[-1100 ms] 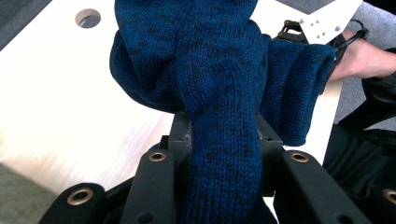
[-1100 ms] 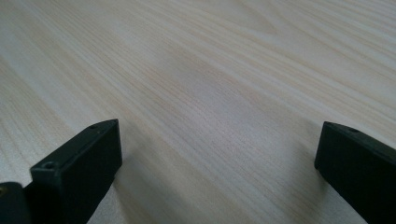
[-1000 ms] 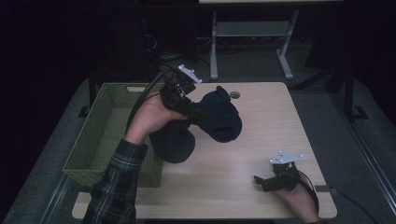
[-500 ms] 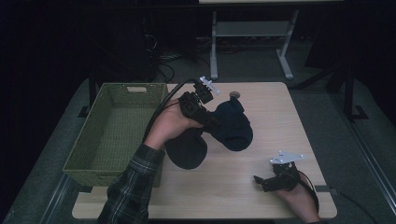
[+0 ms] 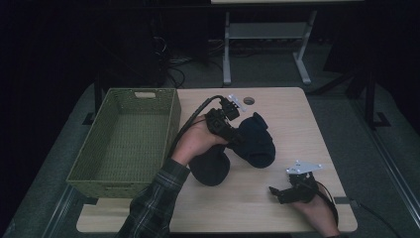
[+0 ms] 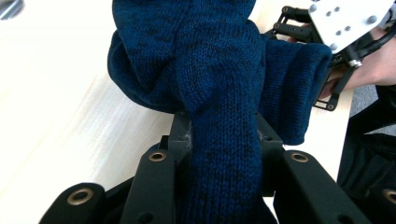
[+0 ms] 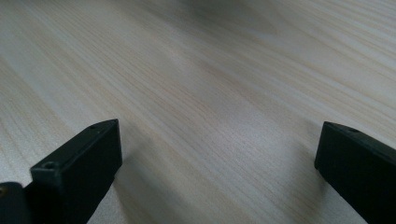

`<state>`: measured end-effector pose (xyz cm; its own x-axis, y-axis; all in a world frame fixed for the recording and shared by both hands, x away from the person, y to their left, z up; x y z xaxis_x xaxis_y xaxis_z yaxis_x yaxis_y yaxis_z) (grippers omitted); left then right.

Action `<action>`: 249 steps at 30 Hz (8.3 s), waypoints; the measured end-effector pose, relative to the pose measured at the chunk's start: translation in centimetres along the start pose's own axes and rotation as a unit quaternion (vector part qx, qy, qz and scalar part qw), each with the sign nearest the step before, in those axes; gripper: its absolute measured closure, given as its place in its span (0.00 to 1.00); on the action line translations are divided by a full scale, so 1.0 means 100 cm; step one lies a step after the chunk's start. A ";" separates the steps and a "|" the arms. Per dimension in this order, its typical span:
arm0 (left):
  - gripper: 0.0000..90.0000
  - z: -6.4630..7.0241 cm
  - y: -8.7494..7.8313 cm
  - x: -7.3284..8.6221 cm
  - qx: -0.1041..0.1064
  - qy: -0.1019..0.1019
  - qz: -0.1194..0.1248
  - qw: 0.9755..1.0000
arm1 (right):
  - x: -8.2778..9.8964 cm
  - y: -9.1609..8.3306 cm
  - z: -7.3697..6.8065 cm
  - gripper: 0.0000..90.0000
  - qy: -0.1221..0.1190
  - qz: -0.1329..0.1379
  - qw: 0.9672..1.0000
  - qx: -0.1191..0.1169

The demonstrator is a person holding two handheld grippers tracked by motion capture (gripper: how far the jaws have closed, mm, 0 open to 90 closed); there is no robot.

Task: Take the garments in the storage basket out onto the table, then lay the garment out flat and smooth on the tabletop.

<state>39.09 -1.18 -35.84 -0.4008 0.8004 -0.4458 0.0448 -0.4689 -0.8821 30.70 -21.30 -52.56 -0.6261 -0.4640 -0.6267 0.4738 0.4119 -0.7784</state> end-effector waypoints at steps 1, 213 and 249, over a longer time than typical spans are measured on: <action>0.75 0.000 0.005 0.000 0.004 0.000 -0.001 1.000 | 0.000 0.000 0.000 0.00 0.000 0.000 1.000 0.000; 0.98 0.018 0.083 0.157 -0.030 -0.086 -0.029 0.995 | -0.162 -0.028 0.094 0.80 0.009 0.016 0.999 0.045; 0.98 0.018 0.084 0.157 -0.027 -0.087 -0.029 0.995 | -0.127 -0.016 0.120 0.76 0.075 -0.002 0.997 0.002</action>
<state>31.54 6.78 -49.95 -0.5571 0.7456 -0.3656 0.0651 -0.3997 -0.9143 45.30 -25.48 -43.84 -0.7132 -0.3434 -0.6111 0.4734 0.4071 -0.7812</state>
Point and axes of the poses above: each handheld gripper's, and its own axes: y roughly forward along the jaws, x roughly out of its underside, z roughly to its right, the point moved 6 cm from there along y, roughly forward along the jaws, and after that the axes turned 6 degrees about -z, right-handed, at the moved point
